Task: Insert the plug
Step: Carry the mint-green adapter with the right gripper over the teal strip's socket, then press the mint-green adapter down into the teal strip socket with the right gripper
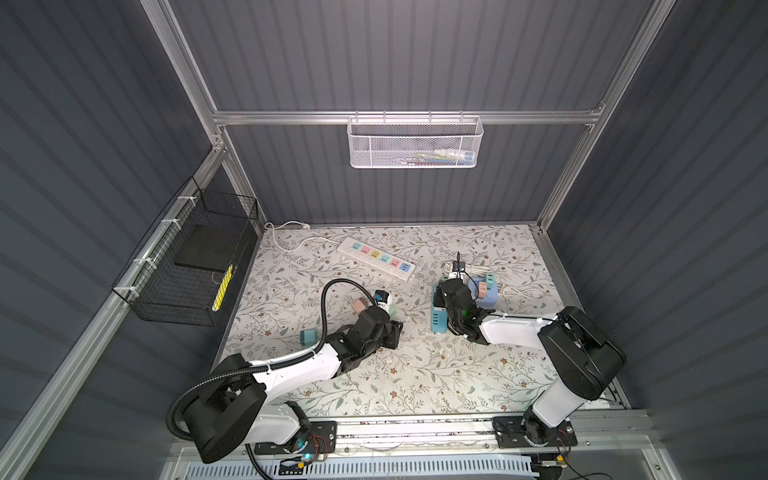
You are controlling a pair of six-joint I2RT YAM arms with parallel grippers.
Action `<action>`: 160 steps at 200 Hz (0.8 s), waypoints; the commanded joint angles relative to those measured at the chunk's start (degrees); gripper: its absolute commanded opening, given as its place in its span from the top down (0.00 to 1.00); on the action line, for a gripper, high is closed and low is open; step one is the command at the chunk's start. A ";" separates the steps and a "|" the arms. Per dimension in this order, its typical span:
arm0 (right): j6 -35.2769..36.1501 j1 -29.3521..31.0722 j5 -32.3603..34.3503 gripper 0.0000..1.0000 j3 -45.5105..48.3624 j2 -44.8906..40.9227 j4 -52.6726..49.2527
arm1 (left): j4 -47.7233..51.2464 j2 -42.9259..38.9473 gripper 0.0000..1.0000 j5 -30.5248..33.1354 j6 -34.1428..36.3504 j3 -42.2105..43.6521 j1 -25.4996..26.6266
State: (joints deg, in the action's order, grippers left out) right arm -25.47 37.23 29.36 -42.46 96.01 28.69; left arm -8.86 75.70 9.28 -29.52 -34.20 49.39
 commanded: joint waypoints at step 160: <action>-3.52 0.28 3.22 0.86 -2.37 5.23 -5.02 | 1.13 -1.74 0.57 0.83 1.52 0.37 -0.78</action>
State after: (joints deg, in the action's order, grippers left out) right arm -28.29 37.26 32.58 -43.86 100.22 26.61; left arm -8.60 74.94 9.47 -29.08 -34.11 49.01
